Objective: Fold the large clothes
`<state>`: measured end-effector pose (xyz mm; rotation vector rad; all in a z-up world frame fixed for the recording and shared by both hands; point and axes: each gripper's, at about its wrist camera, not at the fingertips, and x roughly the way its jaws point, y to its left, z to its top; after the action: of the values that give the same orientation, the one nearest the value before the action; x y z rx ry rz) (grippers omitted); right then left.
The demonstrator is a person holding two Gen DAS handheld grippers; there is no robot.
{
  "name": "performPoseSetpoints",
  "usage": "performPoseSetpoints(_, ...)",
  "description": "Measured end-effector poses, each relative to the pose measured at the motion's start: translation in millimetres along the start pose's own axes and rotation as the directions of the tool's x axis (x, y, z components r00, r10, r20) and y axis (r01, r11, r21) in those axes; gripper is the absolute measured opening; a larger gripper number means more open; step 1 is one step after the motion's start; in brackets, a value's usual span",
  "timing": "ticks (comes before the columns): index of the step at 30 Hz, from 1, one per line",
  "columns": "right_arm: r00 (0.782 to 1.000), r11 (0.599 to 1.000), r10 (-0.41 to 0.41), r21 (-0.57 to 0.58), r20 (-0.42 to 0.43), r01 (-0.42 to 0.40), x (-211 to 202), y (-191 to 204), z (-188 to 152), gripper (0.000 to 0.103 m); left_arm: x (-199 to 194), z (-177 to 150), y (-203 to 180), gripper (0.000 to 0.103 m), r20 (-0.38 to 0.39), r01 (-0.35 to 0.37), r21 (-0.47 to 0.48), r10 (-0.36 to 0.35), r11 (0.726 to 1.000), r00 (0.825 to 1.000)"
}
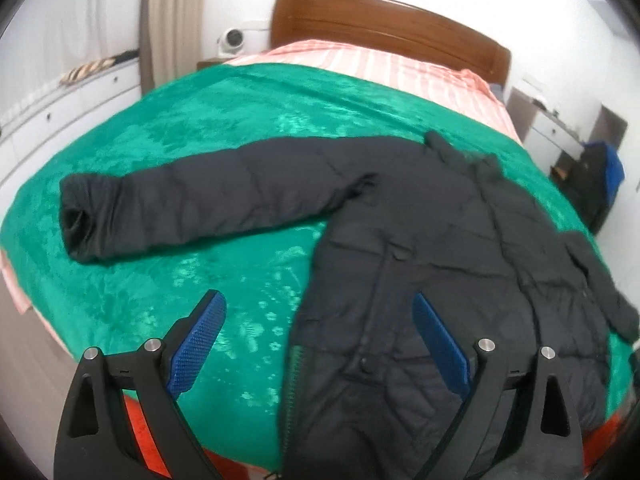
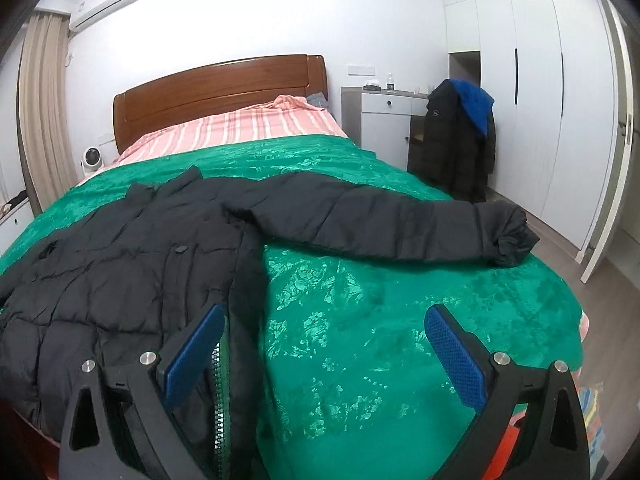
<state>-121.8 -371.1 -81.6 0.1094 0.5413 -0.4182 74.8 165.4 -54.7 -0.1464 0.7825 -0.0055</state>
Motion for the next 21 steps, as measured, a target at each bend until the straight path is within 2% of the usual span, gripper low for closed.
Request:
performPoseSetpoints(3, 1.0, 1.0, 0.0, 0.013, 0.002, 0.0, 0, -2, 0, 0.099, -1, -5, -11, 0.095, -0.006, 0.004, 0.015, -0.004, 1.0, 1.0)
performPoseSetpoints(11, 1.0, 1.0, -0.001, 0.016, -0.003, 0.001, 1, 1, -4, 0.099, 0, -17, -8, 0.097, -0.02, -0.008, -0.057, 0.007, 0.998, 1.0)
performPoseSetpoints(21, 1.0, 1.0, 0.009, -0.025, -0.001, -0.009, 2, 11, -6, 0.099, -2, -20, -18, 0.098, 0.015, -0.031, -0.066, 0.033, 0.997, 0.999)
